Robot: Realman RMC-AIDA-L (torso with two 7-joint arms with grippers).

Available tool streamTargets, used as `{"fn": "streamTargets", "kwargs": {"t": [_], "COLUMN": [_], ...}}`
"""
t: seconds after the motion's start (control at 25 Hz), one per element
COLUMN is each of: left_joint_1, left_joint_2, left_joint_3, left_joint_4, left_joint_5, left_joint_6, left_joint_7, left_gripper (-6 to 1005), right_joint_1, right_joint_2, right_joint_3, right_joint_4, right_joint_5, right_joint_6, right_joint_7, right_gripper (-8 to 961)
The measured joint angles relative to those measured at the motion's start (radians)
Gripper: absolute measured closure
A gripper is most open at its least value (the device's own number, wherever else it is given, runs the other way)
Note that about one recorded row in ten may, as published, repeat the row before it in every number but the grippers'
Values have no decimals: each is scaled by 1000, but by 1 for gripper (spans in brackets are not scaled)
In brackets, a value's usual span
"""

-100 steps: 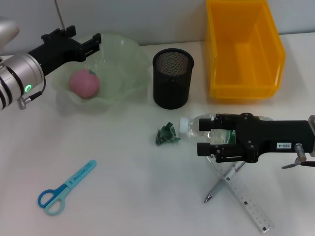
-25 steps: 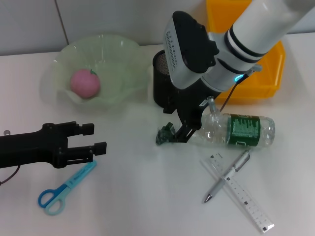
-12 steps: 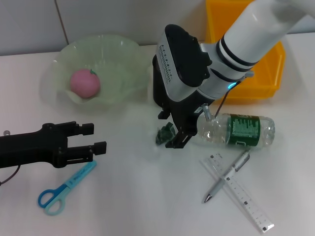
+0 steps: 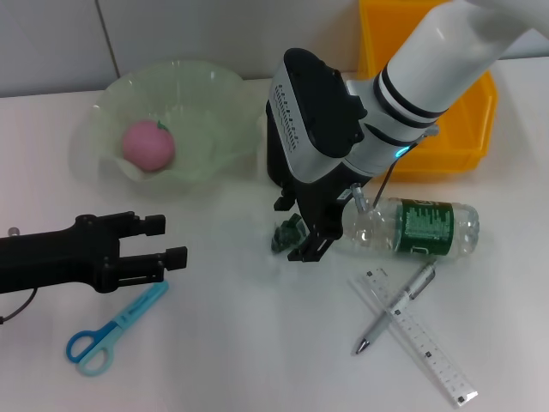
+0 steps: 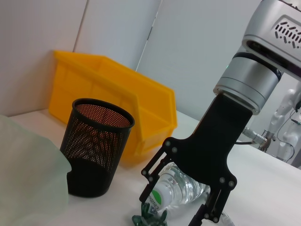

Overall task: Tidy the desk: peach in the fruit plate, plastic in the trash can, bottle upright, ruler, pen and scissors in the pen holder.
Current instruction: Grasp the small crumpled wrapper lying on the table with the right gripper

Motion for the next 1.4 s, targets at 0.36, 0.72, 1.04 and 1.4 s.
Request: {"fn": "streamTargets", "kwargs": {"t": [0.36,0.72,1.04,1.4], "left_joint_1": [1,4,7,9], "left_joint_2": [-3,-7,-10,-10], "left_joint_3": [0,0,0,0], "left_joint_4": [0,0,0,0], "left_joint_5": [0,0,0,0], "left_joint_6": [-1,-1,-1,0], "left_joint_7": [0,-1,-2,-2], "left_gripper": [248,248,249,248], "right_joint_1": [0,-5,-2,-2], "right_joint_2": [2,3,3,3], "right_joint_3": [-12,-91,-101,-104], "right_joint_4": [12,40,65,66], "right_joint_5": [4,43,49,49], "right_joint_6": [12,66,88,99], "right_joint_7": [-8,-22,-28,-28], "right_gripper": [276,279,282,286]}}
